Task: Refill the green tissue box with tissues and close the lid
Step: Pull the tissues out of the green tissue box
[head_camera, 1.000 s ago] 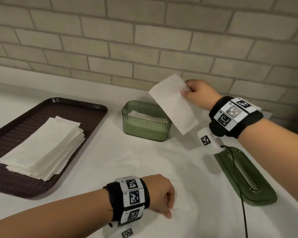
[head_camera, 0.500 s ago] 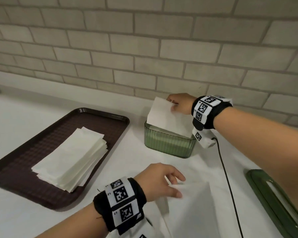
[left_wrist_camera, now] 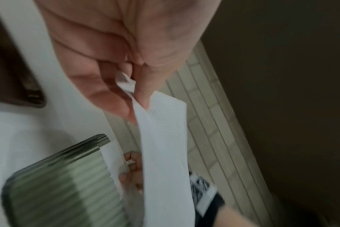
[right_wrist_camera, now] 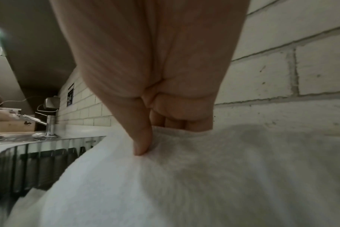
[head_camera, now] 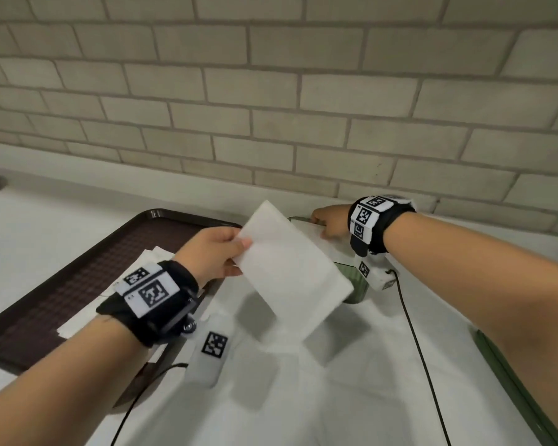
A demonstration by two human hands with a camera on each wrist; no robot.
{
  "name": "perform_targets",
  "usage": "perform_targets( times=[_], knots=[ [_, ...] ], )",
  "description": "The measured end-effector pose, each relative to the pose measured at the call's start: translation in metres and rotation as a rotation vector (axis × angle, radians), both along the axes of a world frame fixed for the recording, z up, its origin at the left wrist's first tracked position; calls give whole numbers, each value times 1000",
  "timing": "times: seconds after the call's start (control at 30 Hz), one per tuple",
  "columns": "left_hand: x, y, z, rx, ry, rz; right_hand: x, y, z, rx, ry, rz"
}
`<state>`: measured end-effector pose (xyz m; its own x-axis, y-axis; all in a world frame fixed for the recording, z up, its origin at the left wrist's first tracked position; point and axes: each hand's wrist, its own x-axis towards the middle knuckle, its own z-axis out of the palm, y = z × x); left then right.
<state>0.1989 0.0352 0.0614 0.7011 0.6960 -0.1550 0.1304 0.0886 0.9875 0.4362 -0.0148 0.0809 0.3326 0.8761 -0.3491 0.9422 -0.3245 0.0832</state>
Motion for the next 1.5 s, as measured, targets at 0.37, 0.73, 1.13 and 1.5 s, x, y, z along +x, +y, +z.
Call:
perform_targets(
  times=[0.37, 0.73, 1.13, 1.5],
  knots=[
    [56, 46, -13, -397, -93, 289, 0, -16, 21, -144, -87, -75],
    [99, 34, -22, -380, 39, 272, 45, -66, 3, -8, 105, -46],
    [123, 33, 6, -121, 247, 252, 28, -65, -19, 53, -62, 18],
    [116, 38, 9, -6, 316, 245, 29, -56, -24, -63, 1, 22]
  ],
)
